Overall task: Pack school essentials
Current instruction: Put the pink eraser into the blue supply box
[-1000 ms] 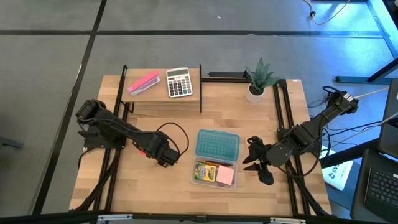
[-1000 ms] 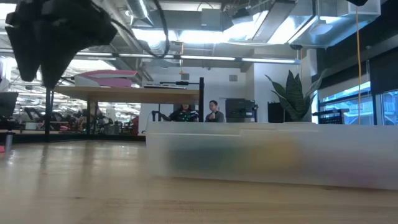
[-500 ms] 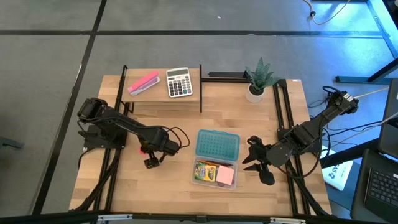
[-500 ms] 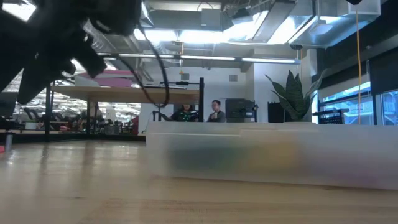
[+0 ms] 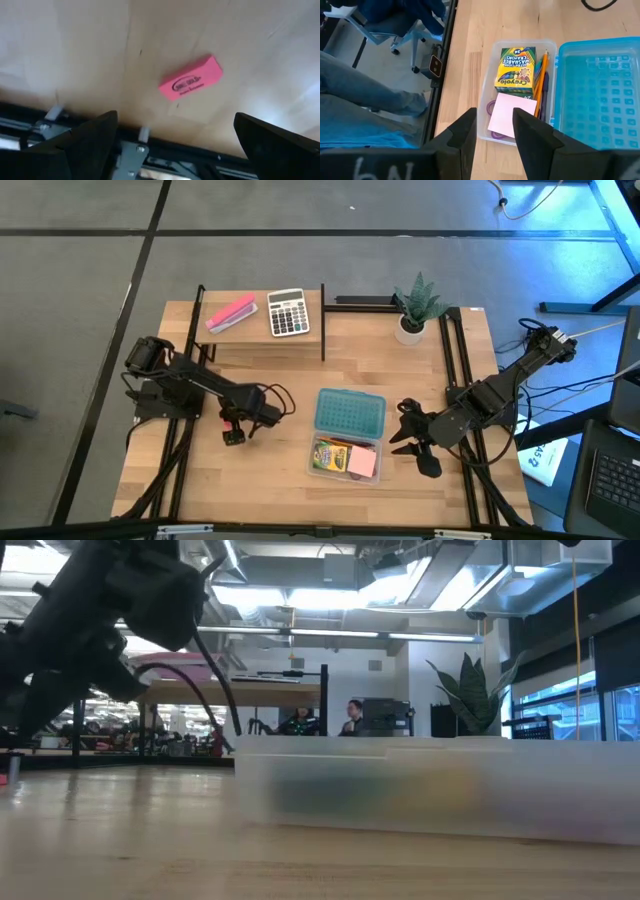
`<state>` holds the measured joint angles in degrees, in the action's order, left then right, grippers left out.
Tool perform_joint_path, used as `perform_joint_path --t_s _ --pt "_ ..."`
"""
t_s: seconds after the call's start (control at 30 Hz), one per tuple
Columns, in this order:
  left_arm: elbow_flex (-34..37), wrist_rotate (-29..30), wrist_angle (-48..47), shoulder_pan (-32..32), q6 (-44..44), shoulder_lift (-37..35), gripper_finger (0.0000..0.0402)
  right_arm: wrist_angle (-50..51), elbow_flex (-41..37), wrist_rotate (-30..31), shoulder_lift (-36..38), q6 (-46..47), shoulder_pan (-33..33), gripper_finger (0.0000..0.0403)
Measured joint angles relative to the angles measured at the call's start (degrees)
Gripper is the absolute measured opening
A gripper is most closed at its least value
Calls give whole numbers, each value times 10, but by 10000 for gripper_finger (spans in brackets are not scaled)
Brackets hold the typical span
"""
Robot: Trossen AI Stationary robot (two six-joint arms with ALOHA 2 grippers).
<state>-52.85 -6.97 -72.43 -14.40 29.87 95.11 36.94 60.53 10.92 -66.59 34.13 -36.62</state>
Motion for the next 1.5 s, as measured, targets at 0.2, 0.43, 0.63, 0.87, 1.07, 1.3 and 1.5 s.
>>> perform_joint_path --t_s 0.2,0.43,0.63,0.87,1.07,1.3,1.5 --pt "9 79 33 -19 -19 0 394 1 0 0 0 -2 0 129" --pt "18 85 61 -33 -46 0 394 0 0 0 0 -2 1 129" --pt "37 90 61 -55 -19 0 394 -4 0 0 0 -2 1 129" --pt "49 91 91 -75 -18 0 394 -6 0 0 0 -2 1 129" --pt "56 89 112 -74 -22 -1 394 -7 0 0 0 -2 1 129" --pt "64 83 122 -73 -54 -2 394 -7 0 0 0 1 1 129" --pt "65 62 122 -73 -70 -1 394 -7 0 0 0 1 1 129"
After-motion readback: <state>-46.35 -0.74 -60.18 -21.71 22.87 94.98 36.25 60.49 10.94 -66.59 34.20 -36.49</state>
